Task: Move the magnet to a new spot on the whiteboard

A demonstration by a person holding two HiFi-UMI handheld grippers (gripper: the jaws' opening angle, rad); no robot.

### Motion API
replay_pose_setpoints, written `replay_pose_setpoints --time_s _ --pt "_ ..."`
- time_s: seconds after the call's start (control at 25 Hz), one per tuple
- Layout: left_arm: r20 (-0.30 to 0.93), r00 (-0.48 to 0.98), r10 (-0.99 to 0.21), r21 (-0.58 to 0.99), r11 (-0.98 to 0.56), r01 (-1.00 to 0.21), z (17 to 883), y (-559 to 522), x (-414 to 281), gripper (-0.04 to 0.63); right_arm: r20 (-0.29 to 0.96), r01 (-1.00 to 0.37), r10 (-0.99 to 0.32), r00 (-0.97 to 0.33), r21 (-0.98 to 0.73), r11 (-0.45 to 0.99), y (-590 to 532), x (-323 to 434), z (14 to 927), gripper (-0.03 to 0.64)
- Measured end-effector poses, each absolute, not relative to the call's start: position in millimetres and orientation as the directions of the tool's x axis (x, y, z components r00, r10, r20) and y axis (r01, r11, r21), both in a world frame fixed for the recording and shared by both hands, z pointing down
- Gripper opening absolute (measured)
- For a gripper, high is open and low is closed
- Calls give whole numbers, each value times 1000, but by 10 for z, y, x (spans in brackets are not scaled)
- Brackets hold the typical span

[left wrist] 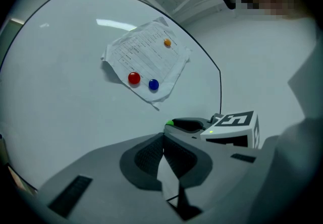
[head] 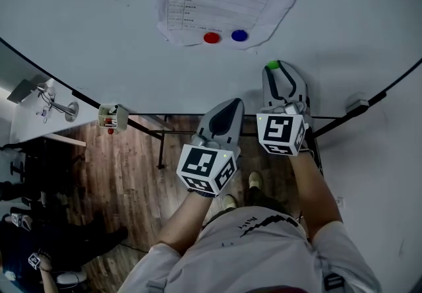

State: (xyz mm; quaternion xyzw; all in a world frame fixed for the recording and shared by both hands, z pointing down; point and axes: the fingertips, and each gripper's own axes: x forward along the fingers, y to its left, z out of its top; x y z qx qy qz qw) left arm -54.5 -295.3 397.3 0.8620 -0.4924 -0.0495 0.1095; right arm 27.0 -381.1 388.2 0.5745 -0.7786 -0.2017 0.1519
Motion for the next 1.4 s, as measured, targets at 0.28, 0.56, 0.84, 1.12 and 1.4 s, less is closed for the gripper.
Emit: replay_pose_setpoints --time_s 0.28,0.56,0.84,1.12,1.4 --pt "27 513 -858 241 -492 -837 3990 -2932 -549 11 10 -848 -952 -306 451 278 -3805 305 3867 123" --pt "23 520 -854 244 -500 -831 3980 -2902 -531 12 -15 -865 -934 -357 382 325 -3705 282 3734 123" --pt "7 538 -843 254 -519 -816 3915 -2819 -488 11 -28 -890 -919 -393 263 372 -3523 365 3629 123" --pt "0 561 -828 249 -543 -802 3855 -2669 -429 11 -44 -902 -913 -405 185 391 -3215 448 3541 123" --pt "-14 579 -815 225 -567 -792 3739 -2444 -401 12 -51 -901 -901 -431 90 425 -2852 470 3527 123"
